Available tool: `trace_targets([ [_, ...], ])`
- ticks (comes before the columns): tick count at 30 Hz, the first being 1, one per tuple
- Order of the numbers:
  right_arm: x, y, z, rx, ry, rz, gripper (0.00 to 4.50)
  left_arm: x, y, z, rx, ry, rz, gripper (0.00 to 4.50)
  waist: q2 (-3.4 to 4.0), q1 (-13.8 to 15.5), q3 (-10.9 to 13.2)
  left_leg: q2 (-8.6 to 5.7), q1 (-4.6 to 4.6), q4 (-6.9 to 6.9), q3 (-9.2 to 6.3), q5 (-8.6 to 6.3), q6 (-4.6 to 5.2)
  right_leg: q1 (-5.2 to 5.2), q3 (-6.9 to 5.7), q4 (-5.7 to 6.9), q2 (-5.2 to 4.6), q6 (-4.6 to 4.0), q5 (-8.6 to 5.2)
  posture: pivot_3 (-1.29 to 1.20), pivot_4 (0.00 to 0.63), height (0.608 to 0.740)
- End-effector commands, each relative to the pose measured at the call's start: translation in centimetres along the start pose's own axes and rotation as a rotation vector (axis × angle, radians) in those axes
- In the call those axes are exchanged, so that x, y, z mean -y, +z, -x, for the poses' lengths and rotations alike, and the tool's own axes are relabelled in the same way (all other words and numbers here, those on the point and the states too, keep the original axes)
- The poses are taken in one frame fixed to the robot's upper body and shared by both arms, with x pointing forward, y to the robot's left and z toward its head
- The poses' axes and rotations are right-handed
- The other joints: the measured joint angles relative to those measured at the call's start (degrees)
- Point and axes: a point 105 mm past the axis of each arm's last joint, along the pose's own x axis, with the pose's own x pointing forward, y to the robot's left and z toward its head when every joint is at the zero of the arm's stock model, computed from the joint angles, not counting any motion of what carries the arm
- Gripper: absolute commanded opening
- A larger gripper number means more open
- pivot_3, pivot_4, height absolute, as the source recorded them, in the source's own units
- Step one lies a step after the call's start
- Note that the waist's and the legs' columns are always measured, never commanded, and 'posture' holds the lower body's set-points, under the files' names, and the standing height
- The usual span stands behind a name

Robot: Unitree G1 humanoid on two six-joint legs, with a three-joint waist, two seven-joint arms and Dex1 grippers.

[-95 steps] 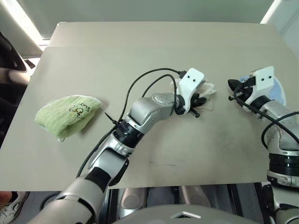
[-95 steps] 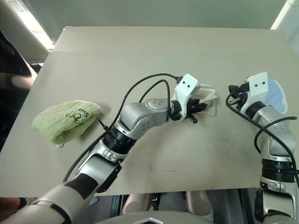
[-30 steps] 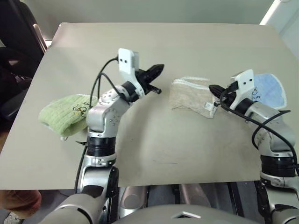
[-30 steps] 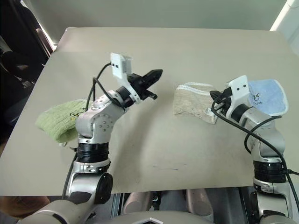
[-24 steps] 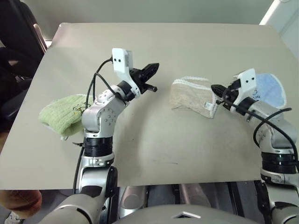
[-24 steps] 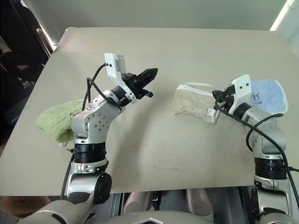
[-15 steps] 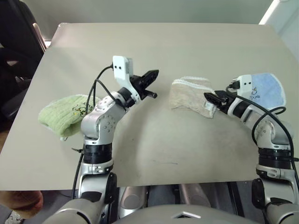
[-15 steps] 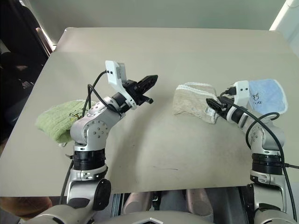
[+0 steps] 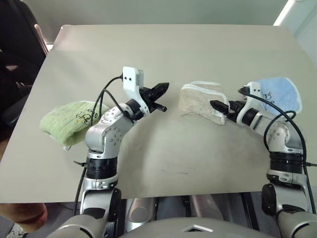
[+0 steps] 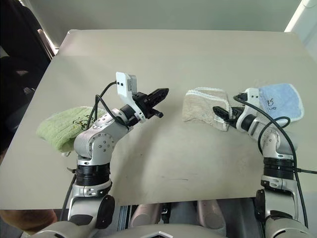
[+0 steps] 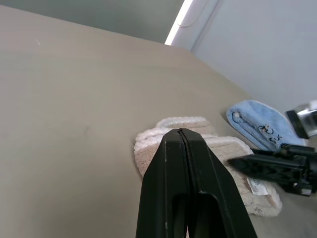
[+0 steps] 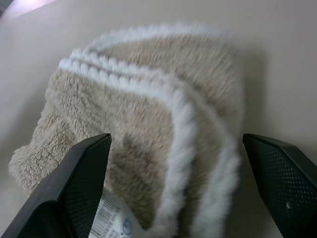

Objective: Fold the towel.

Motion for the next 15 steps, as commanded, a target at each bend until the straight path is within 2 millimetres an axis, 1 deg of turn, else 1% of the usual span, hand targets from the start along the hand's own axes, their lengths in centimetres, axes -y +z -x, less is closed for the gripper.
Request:
trace_targets([
  [1,-1.6,0.1,-0.4,-0.015,0.08,-0.052,4.48,1.1,1.2,0.0,0.036,-0.038,-0.031,0.0,0.0,-0.12,0.0,0.0,0.0,0.0,0.0,0.0,0.0,0.0,0.0,-0.01,0.0,0.0,0.0,0.0,0.15,0.735],
  [5,-2.1,0.0,-0.5,-0.021,0.101,-0.07,4.48,1.1,1.2,0.0,0.038,-0.036,-0.03,0.0,0.0,-0.21,0.0,0.0,0.0,-0.01,0.0,-0.03,-0.01,0.0,0.0,-0.01,0.01,-0.03,-0.03,0.0,0.15,0.735],
  [8,-2.3,0.2,-0.5,-0.012,0.112,-0.088,3.9,1.1,1.1,0.0,0.039,-0.034,-0.029,0.0,0.0,-0.27,0.0,0.01,0.0,-0.01,0.0,-0.03,-0.01,-0.01,0.0,-0.01,0.01,-0.05,-0.03,0.0,0.15,0.735],
  [13,-2.1,0.7,-0.1,0.012,0.105,-0.101,2.14,1.2,0.9,0.0,0.039,-0.029,-0.027,0.0,0.0,-0.32,0.0,0.0,0.0,-0.02,0.0,-0.03,-0.01,-0.02,0.0,0.0,0.0,-0.05,-0.03,0.0,0.15,0.735],
  [15,-2.0,1.0,0.1,0.025,0.105,-0.102,1.36,1.1,0.9,0.0,0.04,-0.027,-0.026,0.0,0.0,-0.32,0.0,0.0,-0.01,-0.02,0.0,-0.04,-0.01,-0.02,0.0,-0.01,0.0,-0.05,-0.03,0.0,0.15,0.735],
])
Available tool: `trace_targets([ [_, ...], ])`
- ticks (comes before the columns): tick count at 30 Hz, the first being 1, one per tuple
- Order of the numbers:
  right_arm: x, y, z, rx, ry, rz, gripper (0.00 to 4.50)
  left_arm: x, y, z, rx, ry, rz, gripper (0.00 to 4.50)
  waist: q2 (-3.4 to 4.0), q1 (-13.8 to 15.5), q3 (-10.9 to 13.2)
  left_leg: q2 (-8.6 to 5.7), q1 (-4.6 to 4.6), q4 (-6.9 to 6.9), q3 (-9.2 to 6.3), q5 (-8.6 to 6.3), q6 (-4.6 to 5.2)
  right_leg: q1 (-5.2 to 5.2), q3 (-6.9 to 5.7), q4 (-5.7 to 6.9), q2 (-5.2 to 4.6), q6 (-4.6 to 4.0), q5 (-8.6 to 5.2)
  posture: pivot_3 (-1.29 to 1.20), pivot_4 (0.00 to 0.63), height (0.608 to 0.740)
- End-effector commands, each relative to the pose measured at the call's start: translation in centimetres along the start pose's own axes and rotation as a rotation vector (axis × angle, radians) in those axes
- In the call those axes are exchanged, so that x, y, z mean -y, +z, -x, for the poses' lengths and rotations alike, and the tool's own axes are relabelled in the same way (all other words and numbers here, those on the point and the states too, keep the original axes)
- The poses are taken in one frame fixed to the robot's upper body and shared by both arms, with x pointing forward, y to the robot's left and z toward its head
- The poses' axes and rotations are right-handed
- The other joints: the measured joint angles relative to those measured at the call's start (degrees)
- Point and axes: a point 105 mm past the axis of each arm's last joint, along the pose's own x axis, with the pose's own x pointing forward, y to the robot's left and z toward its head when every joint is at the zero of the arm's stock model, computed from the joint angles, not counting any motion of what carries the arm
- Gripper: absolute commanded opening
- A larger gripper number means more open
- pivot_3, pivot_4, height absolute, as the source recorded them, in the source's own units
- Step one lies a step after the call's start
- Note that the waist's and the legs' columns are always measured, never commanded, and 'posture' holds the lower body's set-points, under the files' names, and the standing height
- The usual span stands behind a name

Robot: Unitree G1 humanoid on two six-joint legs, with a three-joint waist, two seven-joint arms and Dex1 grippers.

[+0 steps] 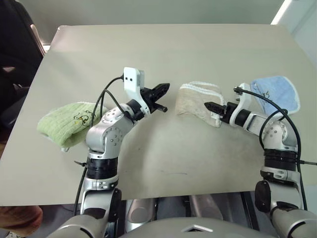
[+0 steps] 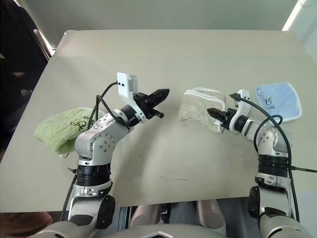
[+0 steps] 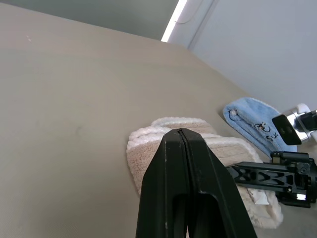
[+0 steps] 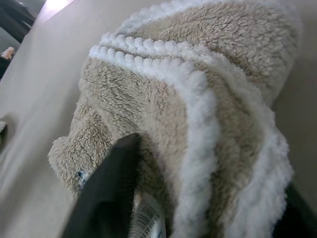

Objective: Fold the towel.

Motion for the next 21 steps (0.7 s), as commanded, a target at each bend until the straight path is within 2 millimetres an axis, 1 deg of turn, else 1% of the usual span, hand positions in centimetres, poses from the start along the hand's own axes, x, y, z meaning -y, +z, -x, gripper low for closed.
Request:
trace_targets([
  [1,-0.6,1.8,0.7,0.068,0.02,0.01,1.04,1.1,1.1,0.1,0.044,-0.034,-0.031,0.0,0.0,0.0,0.0,0.0,-0.01,0.0,0.0,0.0,0.0,0.0,0.0,0.0,0.0,0.0,0.0,0.0,0.15,0.735],
  [3,-0.7,2.2,1.0,0.089,0.02,0.005,0.3,1.1,1.1,0.0,0.043,-0.036,-0.031,0.0,0.0,0.0,0.0,0.0,-0.01,0.0,0.0,0.0,0.0,-0.01,0.0,0.0,0.0,0.0,0.0,0.0,0.15,0.735],
  [4,-0.7,2.4,1.1,0.097,0.02,0.002,0.02,1.1,1.1,0.0,0.043,-0.036,-0.031,0.0,0.0,0.0,0.0,0.0,-0.01,0.0,0.0,0.0,0.0,-0.01,0.0,0.0,0.0,0.0,0.0,0.0,0.15,0.735],
  [8,-1.0,3.8,2.1,0.156,0.023,0.019,0.02,1.2,1.1,-0.1,0.039,-0.038,-0.034,0.0,0.01,0.01,0.0,-0.01,-0.03,0.0,0.0,0.0,0.01,-0.02,0.01,0.0,0.0,0.0,0.0,0.0,0.15,0.735],
  [10,-1.3,5.0,3.0,0.208,0.019,0.052,0.02,1.2,1.0,-0.1,0.037,-0.038,-0.036,0.0,0.01,0.04,0.01,-0.01,-0.05,0.0,0.0,0.0,0.01,-0.03,0.01,0.0,0.0,0.0,0.0,0.0,0.15,0.735],
  [12,-0.9,7.4,4.8,0.3,-0.033,0.096,0.02,1.2,1.0,-0.1,0.035,-0.039,-0.036,0.0,0.02,0.12,0.01,-0.02,-0.06,0.0,0.0,-0.01,0.02,-0.03,0.01,-0.01,0.0,0.0,-0.01,0.0,0.15,0.735],
  [14,0.1,9.8,6.4,0.388,-0.117,0.114,0.02,1.2,0.9,-0.1,0.034,-0.039,-0.035,0.0,0.02,0.15,0.01,-0.05,-0.09,0.02,0.0,-0.03,0.06,-0.03,0.01,-0.02,-0.02,0.01,-0.01,0.0,0.15,0.735],
  [17,1.9,13.5,9.7,0.535,-0.246,0.101,0.02,1.4,0.7,-0.2,0.027,-0.048,-0.031,0.0,0.05,0.17,0.03,-0.08,-0.11,0.04,0.01,-0.05,0.09,-0.05,0.06,-0.02,-0.05,0.03,-0.01,0.0,0.15,0.735],
  [19,3.3,14.9,11.6,0.603,-0.337,0.074,0.02,1.5,0.6,-0.4,0.023,-0.057,-0.029,0.0,0.04,0.22,0.03,-0.06,-0.11,0.02,0.0,-0.05,0.09,-0.05,0.06,-0.02,-0.05,0.04,-0.01,0.0,0.15,0.735],
  [21,4.5,15.4,12.8,0.628,-0.413,0.052,0.02,1.6,0.6,-0.6,0.021,-0.061,-0.029,0.0,0.04,0.22,0.03,-0.04,-0.1,0.0,0.0,-0.06,0.1,-0.06,0.06,-0.02,-0.04,0.05,-0.03,0.0,0.15,0.735],
])
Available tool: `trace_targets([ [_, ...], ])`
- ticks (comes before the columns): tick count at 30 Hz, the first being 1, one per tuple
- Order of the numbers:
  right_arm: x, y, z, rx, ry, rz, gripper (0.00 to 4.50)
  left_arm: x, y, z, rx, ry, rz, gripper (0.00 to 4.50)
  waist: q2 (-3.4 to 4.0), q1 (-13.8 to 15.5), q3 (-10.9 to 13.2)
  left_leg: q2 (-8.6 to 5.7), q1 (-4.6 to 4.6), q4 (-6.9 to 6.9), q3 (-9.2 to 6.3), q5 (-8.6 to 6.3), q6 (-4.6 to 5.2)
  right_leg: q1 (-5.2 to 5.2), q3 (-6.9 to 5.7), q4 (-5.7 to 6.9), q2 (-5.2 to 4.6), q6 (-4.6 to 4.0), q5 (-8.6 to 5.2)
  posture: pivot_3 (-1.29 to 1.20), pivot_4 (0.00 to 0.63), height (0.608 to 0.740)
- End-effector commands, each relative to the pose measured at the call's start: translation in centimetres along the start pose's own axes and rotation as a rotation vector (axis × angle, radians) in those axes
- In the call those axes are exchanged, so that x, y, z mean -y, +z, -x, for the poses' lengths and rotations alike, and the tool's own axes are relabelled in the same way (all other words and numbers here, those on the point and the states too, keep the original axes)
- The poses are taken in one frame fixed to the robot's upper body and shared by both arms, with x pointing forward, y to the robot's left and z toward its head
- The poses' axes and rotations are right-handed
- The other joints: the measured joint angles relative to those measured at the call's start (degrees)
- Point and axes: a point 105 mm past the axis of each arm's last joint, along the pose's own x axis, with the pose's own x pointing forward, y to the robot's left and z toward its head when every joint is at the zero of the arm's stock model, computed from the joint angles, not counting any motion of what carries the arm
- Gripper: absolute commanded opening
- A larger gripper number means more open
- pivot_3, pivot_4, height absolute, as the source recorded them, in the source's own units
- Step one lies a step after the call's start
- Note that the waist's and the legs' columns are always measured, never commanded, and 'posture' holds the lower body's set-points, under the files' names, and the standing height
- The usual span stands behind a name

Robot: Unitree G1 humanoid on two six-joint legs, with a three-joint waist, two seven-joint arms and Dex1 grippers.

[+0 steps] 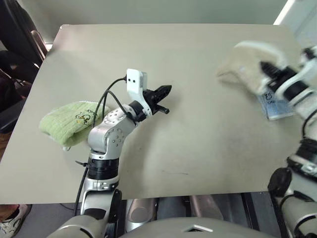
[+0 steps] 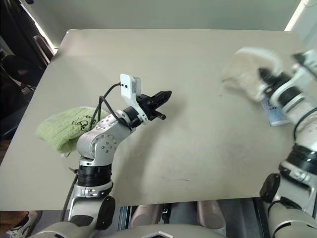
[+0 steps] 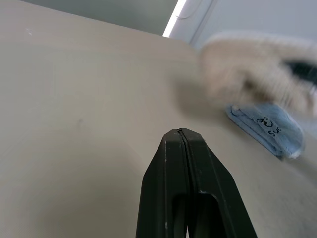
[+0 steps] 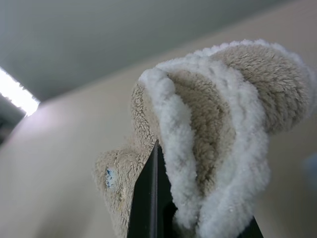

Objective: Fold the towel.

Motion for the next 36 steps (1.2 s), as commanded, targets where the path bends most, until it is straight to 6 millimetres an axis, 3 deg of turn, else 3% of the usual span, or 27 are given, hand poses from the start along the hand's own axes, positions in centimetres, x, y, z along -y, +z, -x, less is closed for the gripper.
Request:
trace_targets([
  [1,2.3,1.9,0.8,0.068,-0.127,-0.007,0.02,1.1,1.1,-0.3,0.04,-0.045,-0.024,0.0,0.0,-0.02,0.0,0.01,0.01,-0.01,0.0,-0.01,0.01,0.0,0.0,0.0,0.0,0.01,-0.01,0.0,0.15,0.735],
  [4,2.5,1.9,0.8,0.069,-0.135,-0.009,0.02,1.1,1.1,-0.3,0.04,-0.045,-0.024,0.0,0.04,-0.2,0.02,0.01,0.01,-0.02,0.02,-0.03,0.02,-0.03,0.01,0.01,0.0,0.07,-0.01,0.0,0.15,0.735],
  [6,6.9,-1.1,1.6,-0.028,-0.363,-0.088,0.02,1.4,0.8,-0.7,0.029,-0.057,-0.022,0.0,0.07,-0.23,0.03,0.02,0.01,-0.03,0.06,-0.04,0.03,-0.07,0.03,0.03,0.0,0.19,0.07,0.0,0.15,0.735],
  [8,10.1,-3.3,2.7,-0.081,-0.553,-0.127,0.02,1.6,0.6,-0.8,0.022,-0.064,-0.023,0.0,0.06,-0.03,0.03,0.06,0.06,-0.03,0.04,-0.04,0.04,-0.01,0.02,0.02,0.0,0.23,0.09,0.0,0.15,0.735],
  [10,11.2,-3.5,3.3,-0.077,-0.62,-0.105,0.61,1.5,0.5,-0.7,0.021,-0.059,-0.026,0.0,0.14,0.25,0.07,0.05,0.09,-0.02,0.03,-0.11,0.15,0.02,0.02,0.02,-0.03,0.53,0.24,0.0,0.15,0.735],
  [14,11.3,-3.2,3.4,-0.058,-0.626,-0.116,1.8,1.3,0.5,-0.5,0.021,-0.048,-0.027,0.0,0.54,0.09,0.05,0.02,-0.04,0.0,0.27,-0.16,0.25,-0.14,0.13,0.02,-0.09,0.73,0.35,0.0,0.15,0.735],
  [22,9.8,-2.0,2.9,-0.016,-0.542,-0.118,4.47,1.5,0.3,-0.6,0.022,-0.047,-0.022,0.0,0.54,-0.07,0.06,0.04,-0.02,0.01,0.28,-0.17,0.26,-0.12,0.13,0.01,-0.08,0.74,0.34,0.0,0.15,0.735],
  [27,9.1,-0.5,3.3,0.046,-0.527,-0.096,4.47,1.7,0.0,-0.8,0.014,-0.061,-0.019,0.0,0.54,-0.11,0.05,0.04,-0.02,0.01,0.29,-0.18,0.27,-0.11,0.13,0.0,-0.08,0.76,0.31,0.0,0.15,0.735],
  [32,8.5,1.3,4.8,0.091,-0.599,0.183,4.47,1.0,0.0,-0.8,-0.003,-0.062,-0.086,0.0,0.54,0.02,0.05,0.04,-0.03,0.02,0.29,-0.21,0.31,-0.11,0.13,0.0,-0.09,0.79,0.27,0.0,0.15,0.735],
  [36,8.2,1.5,5.2,0.097,-0.61,0.249,4.47,0.4,-0.1,-0.8,-0.009,-0.057,-0.131,0.0,0.54,-0.07,0.05,0.04,-0.02,0.02,0.29,-0.22,0.32,-0.1,0.13,0.0,-0.08,0.79,0.26,0.0,0.15,0.735],
])
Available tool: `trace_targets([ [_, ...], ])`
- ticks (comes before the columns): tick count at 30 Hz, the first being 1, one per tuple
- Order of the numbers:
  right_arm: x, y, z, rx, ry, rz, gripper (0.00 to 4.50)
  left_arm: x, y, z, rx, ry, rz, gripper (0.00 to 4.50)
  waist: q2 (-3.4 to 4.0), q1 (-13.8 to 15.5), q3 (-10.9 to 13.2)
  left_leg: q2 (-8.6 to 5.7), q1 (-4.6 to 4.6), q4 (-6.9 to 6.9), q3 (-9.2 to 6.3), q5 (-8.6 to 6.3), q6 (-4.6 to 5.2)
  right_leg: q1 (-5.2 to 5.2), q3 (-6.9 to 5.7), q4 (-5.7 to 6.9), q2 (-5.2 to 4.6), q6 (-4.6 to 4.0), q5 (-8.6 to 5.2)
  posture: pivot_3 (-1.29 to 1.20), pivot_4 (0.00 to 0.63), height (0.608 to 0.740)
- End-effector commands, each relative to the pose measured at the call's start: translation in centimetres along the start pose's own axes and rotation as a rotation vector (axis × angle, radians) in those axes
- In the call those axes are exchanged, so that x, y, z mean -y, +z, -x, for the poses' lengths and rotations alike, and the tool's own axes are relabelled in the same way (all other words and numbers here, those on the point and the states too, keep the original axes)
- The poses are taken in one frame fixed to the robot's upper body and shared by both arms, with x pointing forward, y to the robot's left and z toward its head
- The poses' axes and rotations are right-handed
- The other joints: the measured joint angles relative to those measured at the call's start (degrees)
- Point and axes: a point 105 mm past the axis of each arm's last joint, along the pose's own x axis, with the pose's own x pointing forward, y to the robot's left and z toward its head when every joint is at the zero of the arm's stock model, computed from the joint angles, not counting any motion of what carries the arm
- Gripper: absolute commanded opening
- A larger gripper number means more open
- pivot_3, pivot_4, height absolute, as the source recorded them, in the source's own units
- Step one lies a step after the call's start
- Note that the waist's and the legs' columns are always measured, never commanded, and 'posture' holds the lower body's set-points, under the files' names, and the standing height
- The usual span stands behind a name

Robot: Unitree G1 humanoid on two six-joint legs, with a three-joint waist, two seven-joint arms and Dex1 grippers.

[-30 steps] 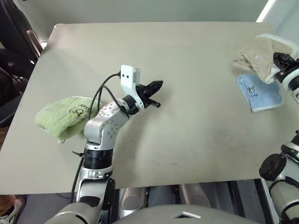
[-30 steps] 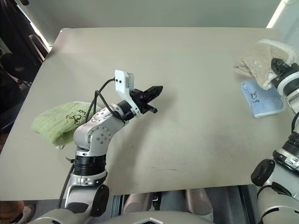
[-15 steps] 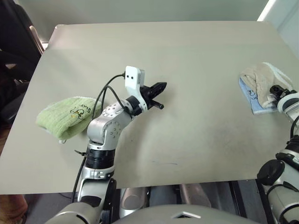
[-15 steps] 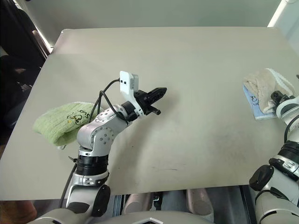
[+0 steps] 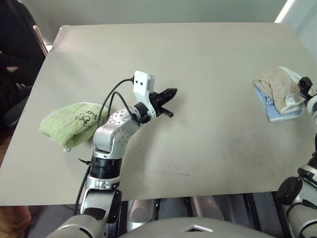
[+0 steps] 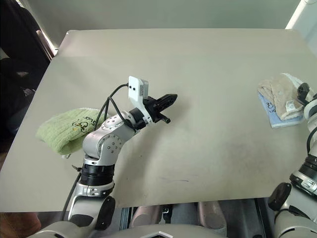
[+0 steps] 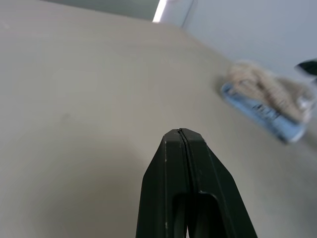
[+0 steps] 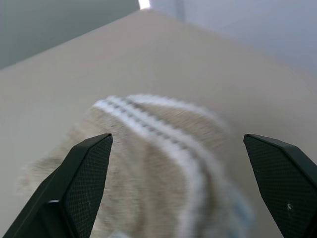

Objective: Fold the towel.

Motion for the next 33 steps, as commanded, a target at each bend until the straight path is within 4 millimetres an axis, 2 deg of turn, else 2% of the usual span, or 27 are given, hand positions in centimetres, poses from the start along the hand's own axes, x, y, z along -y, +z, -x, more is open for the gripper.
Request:
trace_targets([
  [1,-0.1,2.8,1.3,0.137,-0.005,0.146,4.47,-1.0,1.3,0.1,0.04,0.025,-0.12,0.0,0.0,-0.03,0.0,-0.01,0.0,0.0,0.01,0.0,0.01,0.0,0.01,-0.01,0.0,0.01,0.0,0.0,0.15,0.735],
  [3,-1.3,3.3,2.4,0.202,0.054,0.305,4.47,-3.1,1.6,0.7,0.026,0.09,-0.245,0.0,0.0,0.14,0.0,0.0,0.0,0.01,0.01,-0.01,0.02,0.01,0.01,0.0,0.0,0.03,0.01,0.0,0.15,0.735],
  [4,-2.8,3.3,2.8,0.221,0.135,0.347,4.47,-3.9,1.7,1.0,0.026,0.114,-0.294,0.0,0.0,0.08,0.0,0.02,0.0,0.01,0.0,-0.02,0.01,-0.02,-0.01,0.02,0.03,0.0,-0.01,0.0,0.15,0.735],
  [8,-8.4,1.7,4.8,0.231,0.462,0.457,4.47,-5.4,1.8,1.8,0.037,0.156,-0.339,0.0,0.01,-0.54,0.0,0.03,0.0,0.0,0.09,-0.05,-0.05,-0.07,0.01,-0.01,0.06,0.19,-0.44,0.0,0.15,0.735],
  [10,-9.9,0.8,5.6,0.216,0.558,0.487,4.47,-5.7,1.7,2.2,0.039,0.157,-0.342,0.0,-0.01,-0.52,0.0,0.02,-0.02,0.05,0.12,-0.05,-0.04,-0.05,0.02,-0.02,0.06,0.02,-0.58,0.0,0.15,0.735],
  [13,-14.2,-2.7,8.7,0.139,0.837,0.447,4.47,-6.0,1.5,4.0,0.047,0.121,-0.333,0.0,-0.02,-0.51,-0.01,0.02,-0.02,0.06,0.12,-0.05,-0.05,-0.03,0.03,-0.04,0.07,0.01,-0.64,0.0,0.15,0.735],
  [14,-14.9,-3.3,9.3,0.126,0.887,0.438,4.47,-6.0,1.5,4.4,0.051,0.112,-0.326,0.0,-0.03,-0.56,-0.01,0.04,-0.01,0.05,0.12,-0.07,-0.08,-0.03,0.03,-0.02,0.09,-0.02,-0.68,0.0,0.15,0.735],
  [16,-16.7,-6.2,10.3,0.042,1.005,0.413,4.47,-5.7,1.4,5.3,0.055,0.089,-0.296,0.0,-0.03,-0.53,-0.01,0.04,-0.08,0.04,0.12,-0.09,-0.13,-0.14,0.03,0.02,0.1,-0.06,-0.7,0.0,0.15,0.735],
  [22,-19.6,-9.3,12.0,-0.051,1.178,0.364,4.47,-5.9,1.0,7.3,0.015,0.103,-0.311,0.0,-0.07,-0.17,-0.04,0.03,-0.18,0.11,0.11,-0.11,-0.02,-0.12,0.02,-0.01,0.06,-0.45,-0.5,0.0,0.15,0.735],
  [26,-20.7,-10.8,11.9,-0.081,1.226,0.371,4.47,-5.8,0.6,8.5,0.006,0.134,-0.301,0.0,-0.13,-0.41,-0.08,0.02,-0.17,0.13,0.12,-0.13,-0.04,-0.13,0.03,-0.06,0.06,-0.52,-0.48,0.0,0.15,0.735],
  [33,-21.0,-11.4,11.1,-0.075,1.201,0.359,4.47,-5.5,0.5,9.0,-0.018,0.135,-0.289,0.0,-0.13,-0.35,-0.08,0.06,-0.17,0.12,0.11,-0.1,-0.08,-0.18,0.02,0.03,0.07,-0.67,-0.46,0.0,0.15,0.735],
])
